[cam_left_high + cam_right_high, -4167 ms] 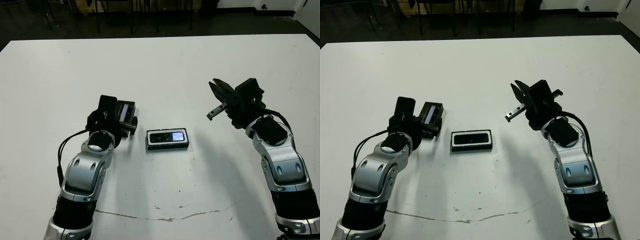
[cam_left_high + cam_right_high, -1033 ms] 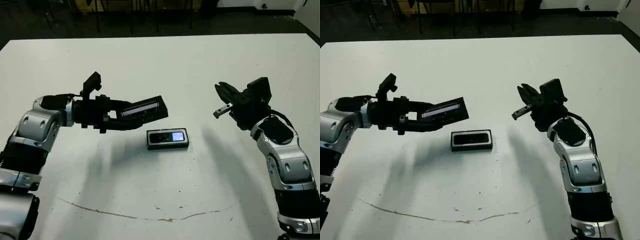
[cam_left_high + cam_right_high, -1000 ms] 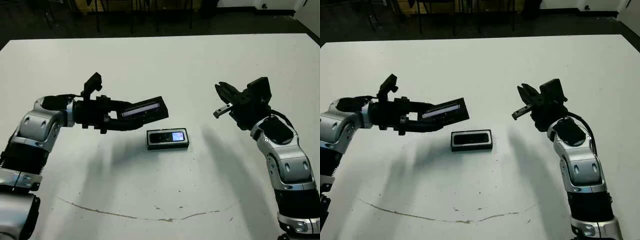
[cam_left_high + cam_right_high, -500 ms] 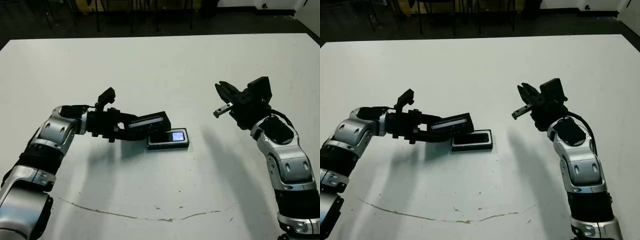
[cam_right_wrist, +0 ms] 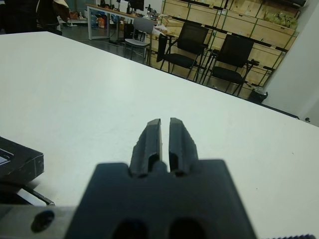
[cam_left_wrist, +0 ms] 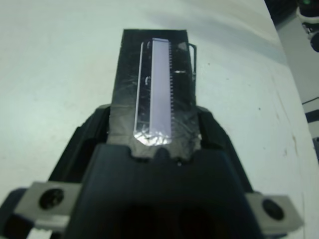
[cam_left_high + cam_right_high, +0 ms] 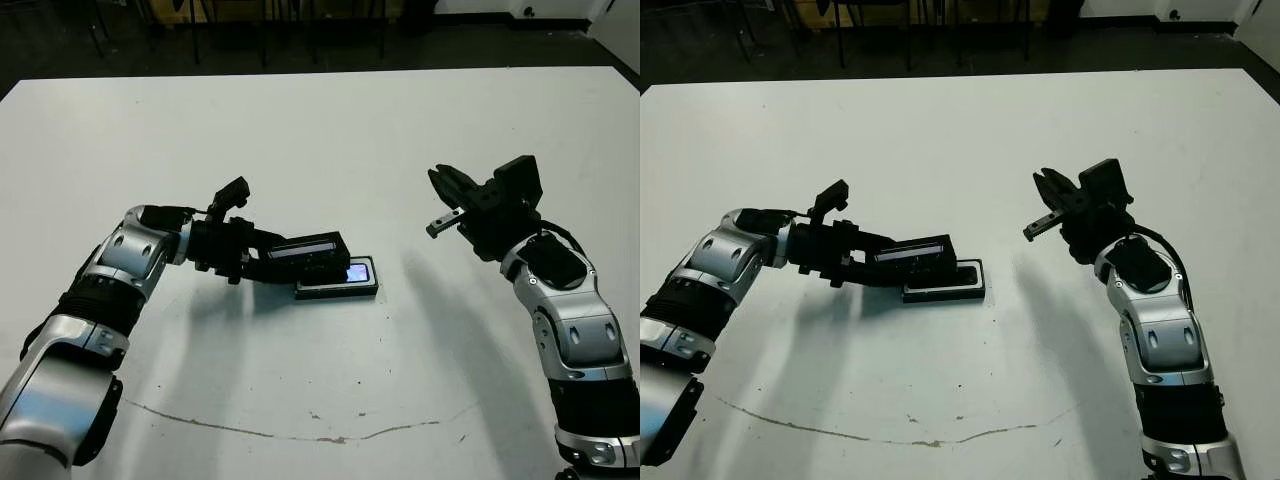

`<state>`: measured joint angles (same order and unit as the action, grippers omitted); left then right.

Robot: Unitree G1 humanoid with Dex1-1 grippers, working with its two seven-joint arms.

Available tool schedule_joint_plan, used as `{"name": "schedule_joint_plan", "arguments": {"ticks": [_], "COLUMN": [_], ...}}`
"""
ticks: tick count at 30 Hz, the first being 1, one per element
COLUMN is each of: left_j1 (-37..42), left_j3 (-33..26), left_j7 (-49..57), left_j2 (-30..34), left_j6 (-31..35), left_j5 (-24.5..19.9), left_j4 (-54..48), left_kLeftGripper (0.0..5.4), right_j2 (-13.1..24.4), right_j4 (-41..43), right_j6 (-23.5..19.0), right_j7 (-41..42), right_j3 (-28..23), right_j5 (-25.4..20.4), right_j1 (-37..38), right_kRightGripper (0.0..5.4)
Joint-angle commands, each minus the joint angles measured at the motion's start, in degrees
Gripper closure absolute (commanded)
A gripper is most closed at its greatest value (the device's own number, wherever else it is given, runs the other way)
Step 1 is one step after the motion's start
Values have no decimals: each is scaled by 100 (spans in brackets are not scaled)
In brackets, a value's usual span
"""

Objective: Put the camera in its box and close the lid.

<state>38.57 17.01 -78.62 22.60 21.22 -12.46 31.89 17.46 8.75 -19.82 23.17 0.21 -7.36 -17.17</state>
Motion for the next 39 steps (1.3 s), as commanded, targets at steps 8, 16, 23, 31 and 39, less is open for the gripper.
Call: {"name": "schedule_joint_plan", "arguments": {"ticks": [8,16,23,31,39], "left_j1": [14,-144,-270,-339,-391], "left_j3": [230,361,536,702,782], "left_j7": [-416,-366,-134,-42,25], "left_j2": [66,-49,-161,-239,-265], "left_j6": [19,-127,-302,-280,-248], "left_j5": [191,277,501,631,671], "left_j4": [-55,-126,-104,-112,-90], "left_kLeftGripper": [261,261,261,261,261], "right_j2": [22,0,-10,20,-11], "right_j4": [-57,37,84,94,58], "right_j6": [-33,-72,-129,-162,-122], "right_j7": [7,-43,-52,-54,-37], "right_j3": [6,16,-14,-9,-25], "right_j5": [-17,-1,-35,3,-40], "right_j1": [114,147,166,150,142], "right_kRightGripper": [540,540,540,540,540]}}
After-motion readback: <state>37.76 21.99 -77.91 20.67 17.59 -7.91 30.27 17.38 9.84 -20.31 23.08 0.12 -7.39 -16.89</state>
